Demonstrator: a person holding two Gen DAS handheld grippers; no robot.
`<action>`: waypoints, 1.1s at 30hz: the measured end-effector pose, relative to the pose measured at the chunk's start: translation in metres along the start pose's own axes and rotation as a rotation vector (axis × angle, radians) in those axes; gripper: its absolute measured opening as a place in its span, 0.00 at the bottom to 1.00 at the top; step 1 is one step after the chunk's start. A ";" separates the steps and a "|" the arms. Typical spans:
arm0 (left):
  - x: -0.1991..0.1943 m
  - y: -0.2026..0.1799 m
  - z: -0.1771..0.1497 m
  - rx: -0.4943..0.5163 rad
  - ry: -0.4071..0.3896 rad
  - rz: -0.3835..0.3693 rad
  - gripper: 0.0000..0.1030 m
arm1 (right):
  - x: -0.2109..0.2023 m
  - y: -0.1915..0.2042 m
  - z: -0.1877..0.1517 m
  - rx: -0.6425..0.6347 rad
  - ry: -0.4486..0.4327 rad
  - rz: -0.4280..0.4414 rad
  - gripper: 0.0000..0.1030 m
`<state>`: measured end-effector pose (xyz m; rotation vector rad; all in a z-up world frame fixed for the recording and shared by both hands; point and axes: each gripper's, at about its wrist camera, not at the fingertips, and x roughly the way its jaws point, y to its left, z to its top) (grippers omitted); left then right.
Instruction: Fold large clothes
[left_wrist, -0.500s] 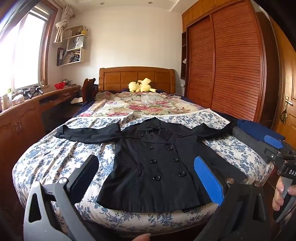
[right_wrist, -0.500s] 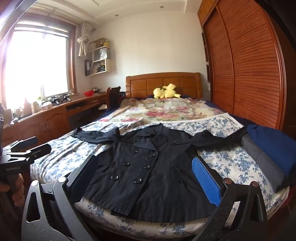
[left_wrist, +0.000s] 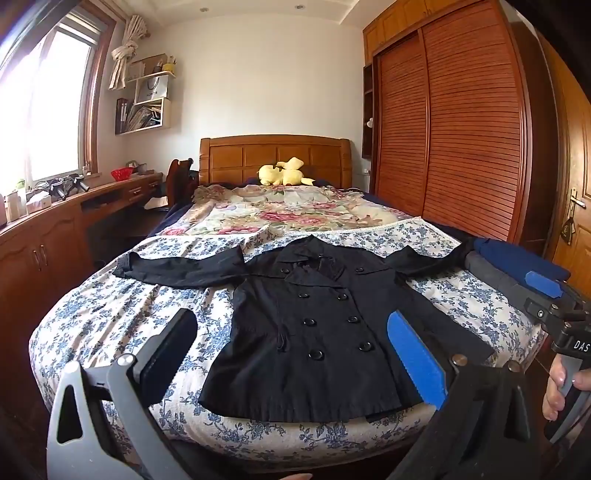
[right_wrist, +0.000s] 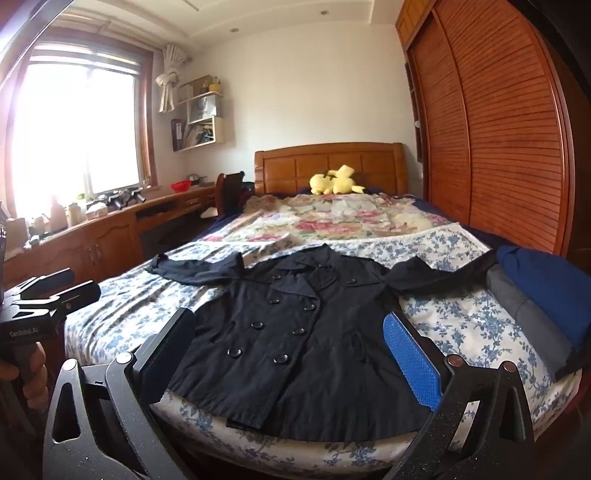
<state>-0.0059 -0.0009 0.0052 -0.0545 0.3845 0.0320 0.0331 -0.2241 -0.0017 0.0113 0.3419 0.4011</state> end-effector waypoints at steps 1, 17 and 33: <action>0.000 0.000 0.000 0.002 0.001 0.001 1.00 | 0.000 0.000 0.001 0.000 0.002 0.001 1.00; -0.001 -0.003 -0.001 0.007 -0.001 0.000 1.00 | -0.002 0.002 -0.002 0.000 0.000 0.003 1.00; 0.001 0.000 -0.004 -0.001 0.005 0.001 1.00 | 0.003 0.000 -0.004 0.008 0.010 0.006 1.00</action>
